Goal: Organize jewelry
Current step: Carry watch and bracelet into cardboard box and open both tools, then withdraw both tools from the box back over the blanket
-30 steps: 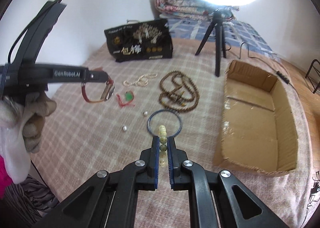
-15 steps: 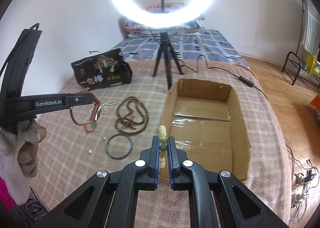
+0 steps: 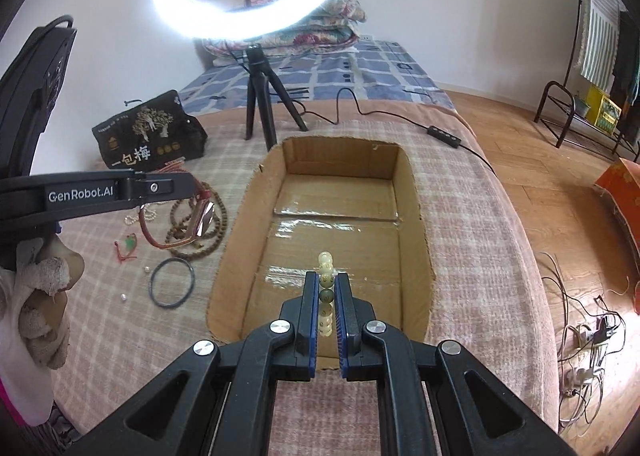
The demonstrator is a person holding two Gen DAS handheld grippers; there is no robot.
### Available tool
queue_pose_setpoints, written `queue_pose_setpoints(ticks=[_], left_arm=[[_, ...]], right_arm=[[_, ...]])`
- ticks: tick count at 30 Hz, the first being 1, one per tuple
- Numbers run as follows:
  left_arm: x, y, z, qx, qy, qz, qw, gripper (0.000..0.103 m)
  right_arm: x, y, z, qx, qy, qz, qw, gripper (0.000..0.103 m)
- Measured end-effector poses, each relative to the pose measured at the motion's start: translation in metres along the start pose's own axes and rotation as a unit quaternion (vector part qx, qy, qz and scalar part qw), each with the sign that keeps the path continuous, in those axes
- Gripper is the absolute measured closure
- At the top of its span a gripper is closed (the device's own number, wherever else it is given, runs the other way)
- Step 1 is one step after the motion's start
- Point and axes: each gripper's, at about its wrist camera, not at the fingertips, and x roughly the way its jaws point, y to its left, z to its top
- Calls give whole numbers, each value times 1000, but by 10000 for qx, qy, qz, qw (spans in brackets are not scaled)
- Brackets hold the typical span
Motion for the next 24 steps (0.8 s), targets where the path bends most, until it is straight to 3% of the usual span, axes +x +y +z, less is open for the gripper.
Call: queue_pose_setpoints(ticks=[10,11,12,14,17,20,24], left_arm=[[16,-18,-4,198,115,-96,9997,84],[17,-19,-4,217,118,-88,9997,80],[17,-21,-4,239,114,-105,9996,68],[15,-23,-4,275,43,-140,9995,46],[10,-24,-3,300,-75,-66,9995,44],[9,-21,-2,271,-87,-43,9996,44],[7,-18,-2,271,-95,-23,9996,44]], right_arm=[[5,-10,-6,99,137,20,9999,97],[4,-10,-5,94,124,13,9999,97],[3,-10,-5,82,105,-4,9999,96],[2,-9,-4,30,57,-47,10000,72],[1,-11,-4,7,11,-217,9998,49],[1,-13,-4,52,1,-273,9996,36],[0,-14,-4,79,13,-282,9996,32]])
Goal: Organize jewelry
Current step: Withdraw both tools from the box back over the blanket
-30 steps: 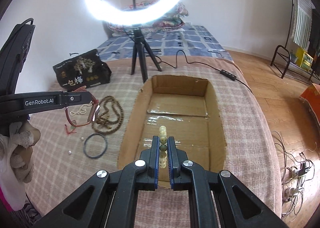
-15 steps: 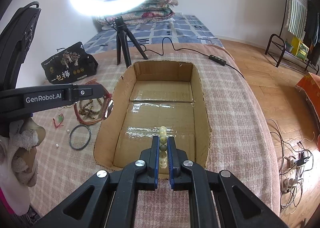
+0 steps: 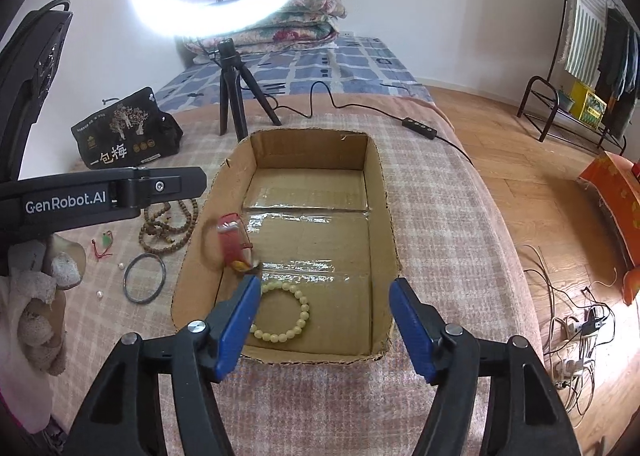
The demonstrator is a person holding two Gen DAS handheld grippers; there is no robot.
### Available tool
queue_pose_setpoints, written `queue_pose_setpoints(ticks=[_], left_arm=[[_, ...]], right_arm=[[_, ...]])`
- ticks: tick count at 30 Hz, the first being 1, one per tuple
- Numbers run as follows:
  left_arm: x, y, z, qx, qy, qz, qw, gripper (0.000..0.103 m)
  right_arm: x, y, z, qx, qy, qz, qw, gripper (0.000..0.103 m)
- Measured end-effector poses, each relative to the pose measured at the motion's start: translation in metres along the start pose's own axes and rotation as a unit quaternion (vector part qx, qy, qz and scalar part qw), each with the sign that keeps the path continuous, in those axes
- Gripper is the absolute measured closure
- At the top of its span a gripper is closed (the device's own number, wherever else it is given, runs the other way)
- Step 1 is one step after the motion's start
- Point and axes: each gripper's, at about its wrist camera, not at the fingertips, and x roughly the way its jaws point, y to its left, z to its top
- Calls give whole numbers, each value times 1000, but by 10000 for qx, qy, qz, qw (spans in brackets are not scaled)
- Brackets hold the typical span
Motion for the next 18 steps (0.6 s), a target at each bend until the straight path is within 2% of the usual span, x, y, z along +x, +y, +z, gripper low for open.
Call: queue_pose_setpoints(ticks=[2,9,18], left_arm=[[-2,1,-1,10,-17,17,10000,44],[-17,9,-2,86,-135,161,9997,44],[-51,57,-6,-106,-376,489,9980,44]], right_arm=[[-1,1,0,-14,-20,-25,10000,28],[-5,8,5,-13,-112,30,9999,23],[-10,28,12,-130,-256,236,9993,20]])
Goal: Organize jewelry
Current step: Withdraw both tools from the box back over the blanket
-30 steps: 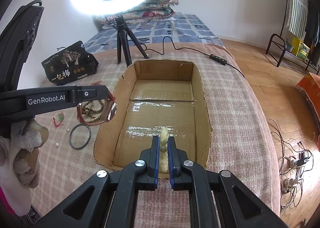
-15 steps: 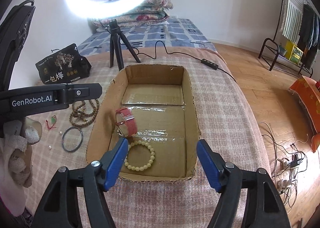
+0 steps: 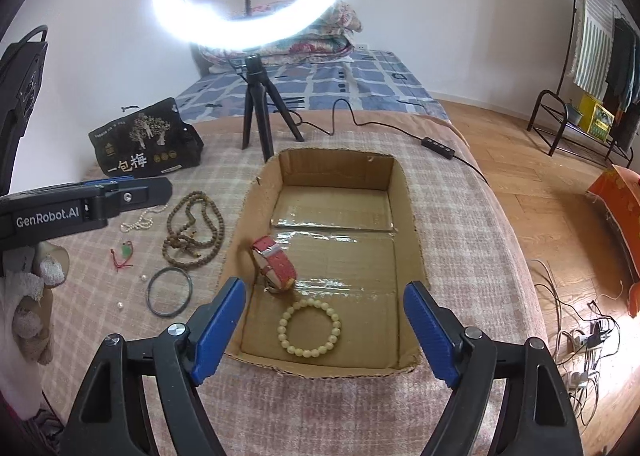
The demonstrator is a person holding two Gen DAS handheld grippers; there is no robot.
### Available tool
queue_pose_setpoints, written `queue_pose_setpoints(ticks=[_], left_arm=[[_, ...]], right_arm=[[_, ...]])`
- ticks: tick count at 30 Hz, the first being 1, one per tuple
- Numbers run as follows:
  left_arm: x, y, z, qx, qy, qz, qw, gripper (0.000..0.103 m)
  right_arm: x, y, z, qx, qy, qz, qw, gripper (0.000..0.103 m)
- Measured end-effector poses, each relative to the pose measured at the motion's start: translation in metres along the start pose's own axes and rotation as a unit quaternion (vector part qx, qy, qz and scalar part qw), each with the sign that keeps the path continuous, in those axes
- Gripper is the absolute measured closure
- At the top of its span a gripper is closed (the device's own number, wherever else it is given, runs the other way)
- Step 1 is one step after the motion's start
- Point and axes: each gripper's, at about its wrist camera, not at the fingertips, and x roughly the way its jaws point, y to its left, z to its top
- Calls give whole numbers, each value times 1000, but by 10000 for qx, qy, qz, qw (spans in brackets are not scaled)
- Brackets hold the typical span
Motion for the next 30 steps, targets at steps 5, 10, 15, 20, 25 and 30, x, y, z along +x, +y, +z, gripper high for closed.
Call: queue_pose_setpoints(ticks=[5,10,15,20,25,30], left_arm=[[-22,38,-1,-210,-218,184,9994,44],[-37,67,-9,-276,-286,409,9984,44],[-43,89,-22,-219,-212,614,9977,44],[-46,106,-38,-145,-109,728,9972,44],[-48,124,-55,-206,25,742,9970,44],[-47,135,-71,-178,130,657,9976,44]], right_arm=[[-2,15,7,27,-72,295,9995,20],[-3,37,11,-100,-142,480,9987,20],[5,62,15,-285,-88,664,9973,20],[19,86,18,-425,52,872,9953,20],[39,105,22,-395,251,1063,9932,20],[61,117,30,-255,446,1191,9915,20]])
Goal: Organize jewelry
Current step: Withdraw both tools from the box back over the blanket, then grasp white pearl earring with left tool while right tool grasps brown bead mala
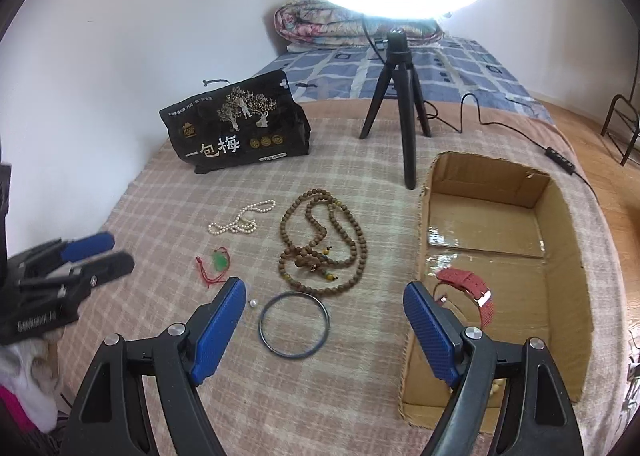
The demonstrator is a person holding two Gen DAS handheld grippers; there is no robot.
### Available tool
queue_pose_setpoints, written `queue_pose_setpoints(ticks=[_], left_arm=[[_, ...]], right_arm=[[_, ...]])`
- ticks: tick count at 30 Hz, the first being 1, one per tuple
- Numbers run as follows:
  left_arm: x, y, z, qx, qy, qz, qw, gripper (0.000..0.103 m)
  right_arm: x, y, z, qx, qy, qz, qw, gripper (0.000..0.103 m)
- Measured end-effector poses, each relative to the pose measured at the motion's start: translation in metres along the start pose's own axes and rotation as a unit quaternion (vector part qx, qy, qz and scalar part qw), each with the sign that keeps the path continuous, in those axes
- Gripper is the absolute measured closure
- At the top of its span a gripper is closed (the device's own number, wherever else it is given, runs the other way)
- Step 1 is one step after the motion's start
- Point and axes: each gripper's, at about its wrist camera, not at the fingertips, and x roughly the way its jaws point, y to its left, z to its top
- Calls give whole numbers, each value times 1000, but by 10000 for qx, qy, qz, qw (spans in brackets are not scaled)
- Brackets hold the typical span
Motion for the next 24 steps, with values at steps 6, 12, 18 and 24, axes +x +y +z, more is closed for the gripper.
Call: queue_pose_setpoints(ticks=[6,12,18,24], left_arm=[[8,18,-12,-76,125,29,9999,44],[29,28,-23,-196,403,-15,9990,44],[59,25,-20,-293,584,-42,9979,44],[76,16,-18,-280,686,-181,9971,44]], right_arm=[[28,0,19,296,232,208,9991,20],[60,4,36,250,437,133,9986,20],[93,3,47,320,771,177,9963,20],[116,9,49,130,1055,103,9943,22]])
